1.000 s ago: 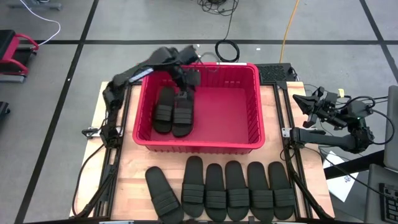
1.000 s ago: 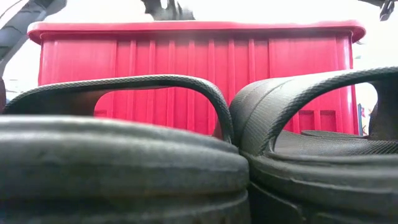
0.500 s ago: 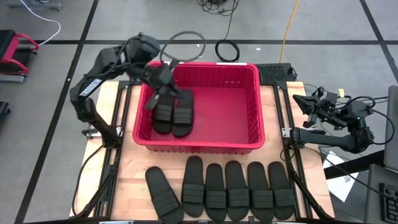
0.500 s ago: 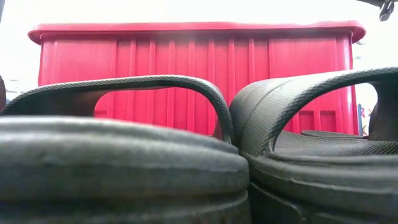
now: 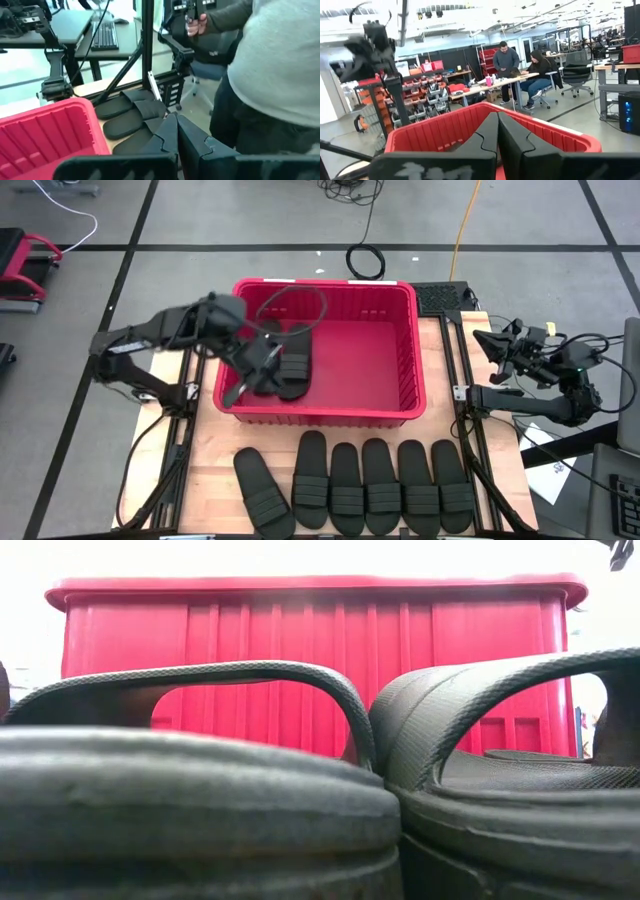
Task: Pick and place slides into bin
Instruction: Put the black slide into the red bin
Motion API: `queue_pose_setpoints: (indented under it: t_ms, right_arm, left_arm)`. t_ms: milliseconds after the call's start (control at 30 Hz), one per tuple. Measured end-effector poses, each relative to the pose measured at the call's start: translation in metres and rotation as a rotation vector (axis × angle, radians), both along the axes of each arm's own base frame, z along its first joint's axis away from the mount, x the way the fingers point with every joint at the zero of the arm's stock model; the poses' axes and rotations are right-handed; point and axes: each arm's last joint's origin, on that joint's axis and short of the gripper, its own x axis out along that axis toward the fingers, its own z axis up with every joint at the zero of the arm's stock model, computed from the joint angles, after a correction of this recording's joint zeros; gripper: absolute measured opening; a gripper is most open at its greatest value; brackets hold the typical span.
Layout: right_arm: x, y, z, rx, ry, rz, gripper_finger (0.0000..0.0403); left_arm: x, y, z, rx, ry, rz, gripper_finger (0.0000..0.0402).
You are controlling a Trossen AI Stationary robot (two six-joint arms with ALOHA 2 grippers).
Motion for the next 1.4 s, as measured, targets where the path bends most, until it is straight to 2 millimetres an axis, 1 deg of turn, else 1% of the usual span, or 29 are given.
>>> queue_pose_setpoints:
  t_ms: [100, 333, 467, 533, 667, 833, 900, 1000, 1100, 1233, 1300, 1400]
  right_arm:
    - [0.0, 0.0, 0.0, 0.0, 0.0, 0.0, 0.0]
    - [0.0, 0.0, 0.0, 0.047, -0.019, 0.007, 0.0]
    - [0.0, 0.0, 0.0, 0.063, -0.028, 0.009, 0.0]
    - [0.0, 0.0, -0.001, 0.063, -0.027, 0.005, 0.0]
    - [0.0, 0.0, -0.001, 0.064, -0.028, 0.004, 0.0]
    - [0.0, 0.0, -0.001, 0.063, -0.026, 0.008, 0.0]
    - [0.0, 0.0, -0.001, 0.063, -0.025, 0.009, 0.0]
    - [0.0, 0.0, -0.001, 0.064, -0.022, 0.009, 0.0]
    - [0.0, 0.0, -0.001, 0.064, -0.018, 0.009, 0.0]
    - [0.0, 0.0, -0.002, 0.058, -0.005, 0.017, 0.0]
    - [0.001, 0.0, -0.003, 0.047, 0.013, 0.029, 0.0]
    - [0.001, 0.001, -0.005, 0.044, 0.031, 0.031, 0.0]
  left_arm:
    - [-0.021, -0.005, -0.025, -0.057, -0.028, 0.07, 0.0]
    - [-0.09, -0.024, -0.076, -0.232, -0.111, 0.207, 0.0]
    - [-0.118, -0.033, -0.1, -0.289, -0.155, 0.253, 0.0]
    - [-0.125, -0.035, -0.109, -0.306, -0.146, 0.282, 0.0]
    - [-0.127, -0.038, -0.115, -0.335, -0.138, 0.358, 0.0]
    - [-0.129, -0.048, -0.118, -0.21, -0.185, 0.406, 0.0]
    - [-0.126, -0.053, -0.12, -0.201, -0.179, 0.439, 0.0]
    - [-0.117, -0.064, -0.128, -0.23, -0.102, 0.417, 0.0]
    - [-0.107, -0.079, -0.139, -0.291, 0.028, 0.352, 0.0]
    - [-0.096, -0.092, -0.15, -0.331, 0.13, 0.351, 0.0]
    - [-0.092, -0.096, -0.155, -0.334, 0.15, 0.373, 0.0]
    - [-0.088, -0.098, -0.157, -0.342, 0.13, 0.456, 0.0001]
